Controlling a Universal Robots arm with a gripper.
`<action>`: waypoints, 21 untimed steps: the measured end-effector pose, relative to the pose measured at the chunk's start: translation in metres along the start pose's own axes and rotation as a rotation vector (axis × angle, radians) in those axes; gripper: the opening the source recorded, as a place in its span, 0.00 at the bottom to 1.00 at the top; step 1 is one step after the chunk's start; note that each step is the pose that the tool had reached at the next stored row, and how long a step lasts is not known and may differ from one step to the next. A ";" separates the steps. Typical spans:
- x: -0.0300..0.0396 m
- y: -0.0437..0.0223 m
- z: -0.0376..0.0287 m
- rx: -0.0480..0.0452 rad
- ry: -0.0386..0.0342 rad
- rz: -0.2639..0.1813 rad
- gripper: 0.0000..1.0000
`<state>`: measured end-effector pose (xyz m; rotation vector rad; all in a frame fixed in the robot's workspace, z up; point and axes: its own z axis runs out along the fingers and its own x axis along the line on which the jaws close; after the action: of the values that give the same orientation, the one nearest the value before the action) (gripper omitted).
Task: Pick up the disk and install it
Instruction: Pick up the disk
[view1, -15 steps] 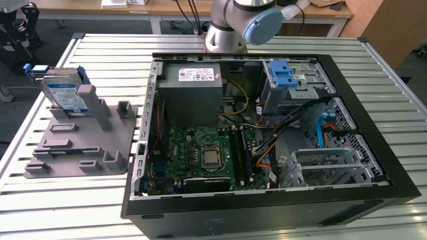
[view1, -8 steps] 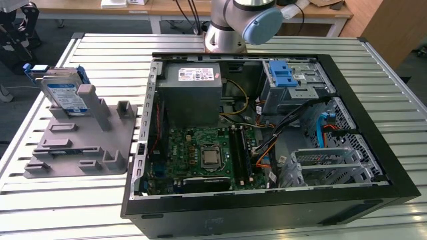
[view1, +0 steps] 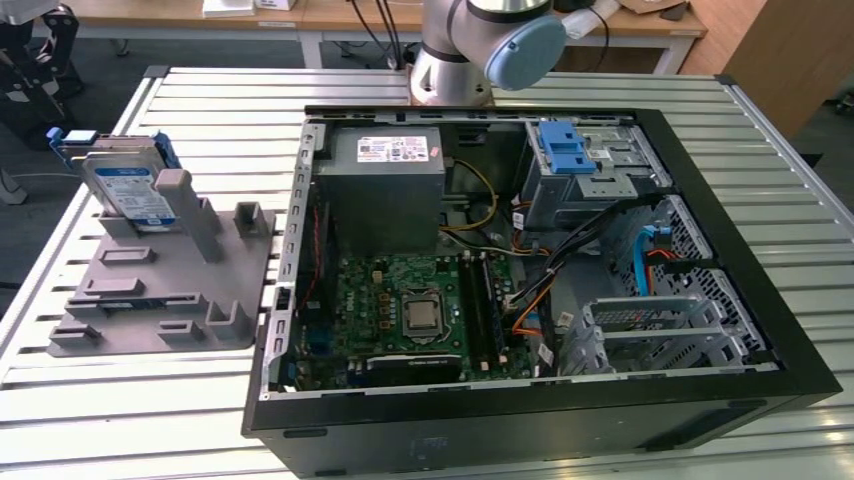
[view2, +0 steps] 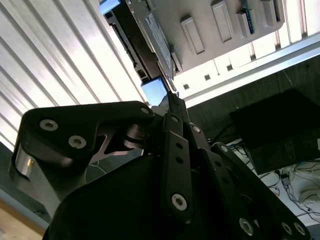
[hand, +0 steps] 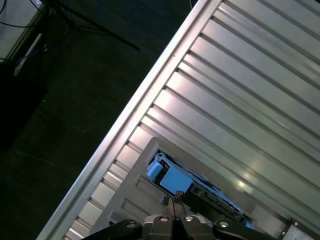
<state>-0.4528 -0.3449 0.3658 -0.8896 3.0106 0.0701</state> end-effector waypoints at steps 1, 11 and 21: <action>0.0000 0.0000 0.0000 0.0000 0.0001 -0.003 0.11; 0.0000 0.0000 0.0000 -0.0003 0.0010 -0.024 0.11; 0.0000 0.0000 0.0001 -0.0010 0.0032 -0.077 0.11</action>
<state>-0.4528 -0.3449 0.3658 -1.0051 2.9758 0.0702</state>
